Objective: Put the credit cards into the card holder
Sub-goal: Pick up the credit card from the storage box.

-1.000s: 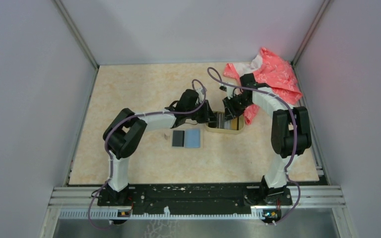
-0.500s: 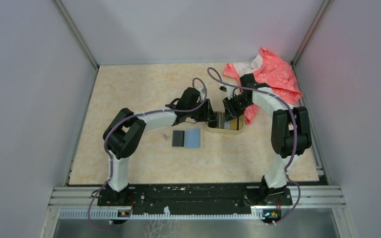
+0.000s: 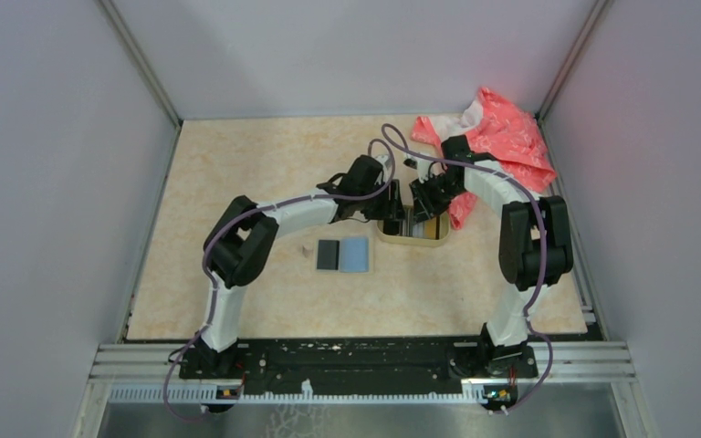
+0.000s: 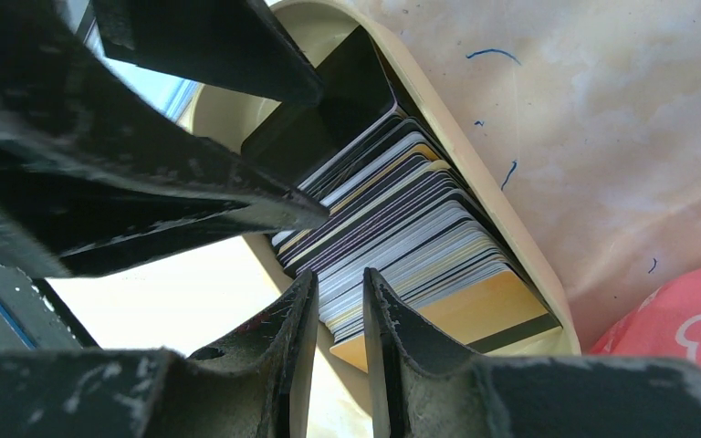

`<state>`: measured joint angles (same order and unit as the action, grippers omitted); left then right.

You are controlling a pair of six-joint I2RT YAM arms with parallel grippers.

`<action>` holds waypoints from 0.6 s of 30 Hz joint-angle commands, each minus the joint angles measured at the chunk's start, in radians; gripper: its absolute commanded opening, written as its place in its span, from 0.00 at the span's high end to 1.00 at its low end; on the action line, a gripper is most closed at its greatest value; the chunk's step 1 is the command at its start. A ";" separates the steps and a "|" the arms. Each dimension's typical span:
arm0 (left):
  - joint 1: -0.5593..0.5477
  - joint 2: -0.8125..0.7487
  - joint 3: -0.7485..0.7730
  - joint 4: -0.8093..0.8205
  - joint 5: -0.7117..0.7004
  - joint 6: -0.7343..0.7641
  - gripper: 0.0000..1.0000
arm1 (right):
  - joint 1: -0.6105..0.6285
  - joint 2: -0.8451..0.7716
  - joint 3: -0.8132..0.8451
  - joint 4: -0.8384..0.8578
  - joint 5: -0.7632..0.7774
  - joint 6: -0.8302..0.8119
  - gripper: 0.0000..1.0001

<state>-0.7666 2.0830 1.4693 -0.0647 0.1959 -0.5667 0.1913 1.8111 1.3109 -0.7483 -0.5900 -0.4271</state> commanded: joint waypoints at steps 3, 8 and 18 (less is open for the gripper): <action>-0.021 0.057 0.068 -0.117 -0.087 0.057 0.40 | -0.011 -0.019 0.044 0.009 -0.022 -0.015 0.75; -0.037 0.078 0.105 -0.168 -0.145 0.080 0.44 | -0.012 -0.017 0.042 0.010 -0.022 -0.014 0.75; -0.068 0.092 0.176 -0.280 -0.285 0.146 0.46 | -0.012 -0.018 0.044 0.009 -0.024 -0.012 0.75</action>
<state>-0.8169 2.1441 1.5967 -0.2523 0.0044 -0.4713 0.1909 1.8111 1.3109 -0.7483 -0.5922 -0.4271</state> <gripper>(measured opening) 0.532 0.251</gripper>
